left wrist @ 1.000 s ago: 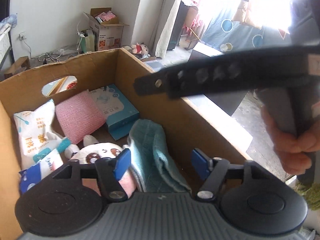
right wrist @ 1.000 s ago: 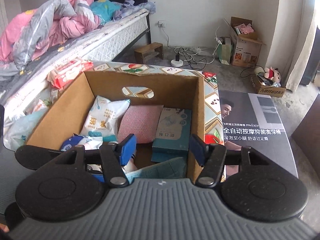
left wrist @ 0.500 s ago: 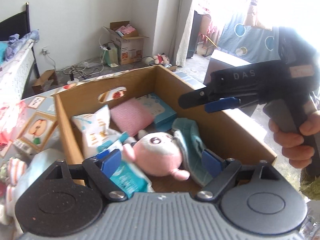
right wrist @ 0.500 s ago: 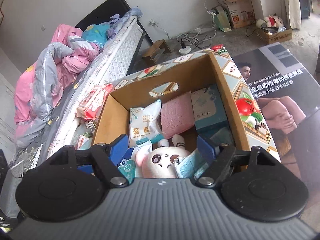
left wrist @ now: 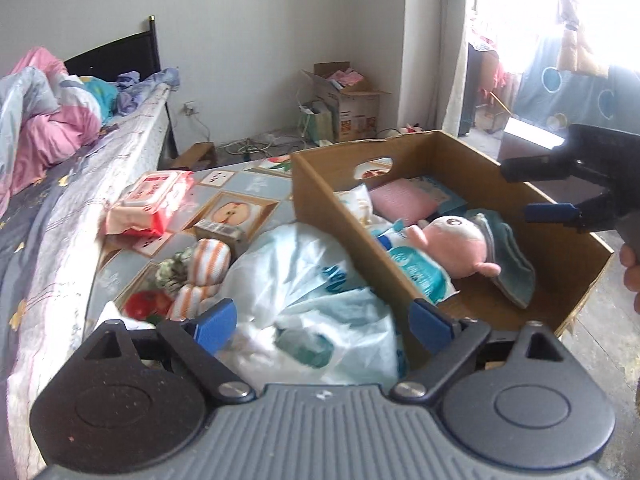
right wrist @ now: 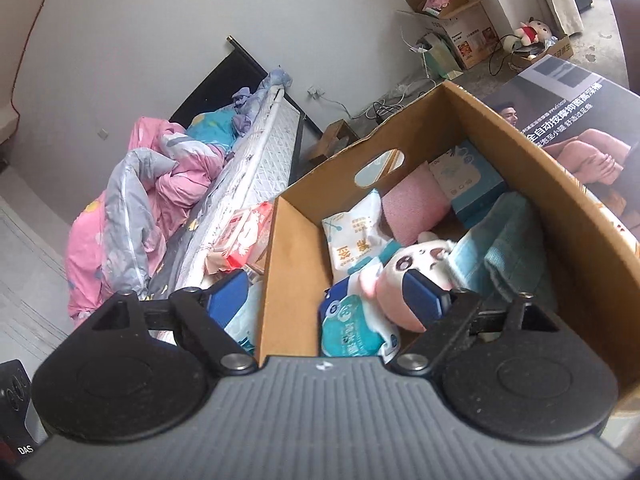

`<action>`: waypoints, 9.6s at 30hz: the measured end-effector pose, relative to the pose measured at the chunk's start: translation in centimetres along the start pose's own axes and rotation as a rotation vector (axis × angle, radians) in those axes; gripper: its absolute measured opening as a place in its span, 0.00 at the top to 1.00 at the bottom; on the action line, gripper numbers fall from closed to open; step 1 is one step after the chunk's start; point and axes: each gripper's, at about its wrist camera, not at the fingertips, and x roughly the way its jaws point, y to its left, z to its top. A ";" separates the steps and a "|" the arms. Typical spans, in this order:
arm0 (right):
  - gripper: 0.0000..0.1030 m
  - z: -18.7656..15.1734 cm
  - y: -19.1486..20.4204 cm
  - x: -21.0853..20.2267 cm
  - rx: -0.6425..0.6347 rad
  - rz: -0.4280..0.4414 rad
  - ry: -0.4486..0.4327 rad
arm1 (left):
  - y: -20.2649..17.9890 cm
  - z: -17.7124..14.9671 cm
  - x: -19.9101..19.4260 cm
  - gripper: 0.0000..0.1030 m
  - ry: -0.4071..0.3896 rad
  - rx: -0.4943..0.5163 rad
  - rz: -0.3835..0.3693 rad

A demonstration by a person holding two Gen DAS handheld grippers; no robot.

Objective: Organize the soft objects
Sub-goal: 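Move the open right gripper back over the remaining pile, then grasp the white yogurt cup with the right gripper, then lift the yogurt cup with the right gripper over the cardboard box, then lower the yogurt cup into the box and open the right gripper, then move the open right gripper back to the small beige box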

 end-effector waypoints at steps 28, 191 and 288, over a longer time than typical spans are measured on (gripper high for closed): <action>0.18 0.9 19.5 17.0 -0.265 0.127 0.305 | 13.3 0.9 4.1 0.12 -0.125 -0.101 0.149; 0.71 -9.1 23.0 32.8 -0.322 0.325 0.889 | 13.0 -6.6 6.0 0.40 0.015 0.059 0.230; 0.59 2.1 -3.2 6.9 0.037 0.017 0.460 | 1.7 1.4 1.0 0.20 -0.045 0.073 -0.025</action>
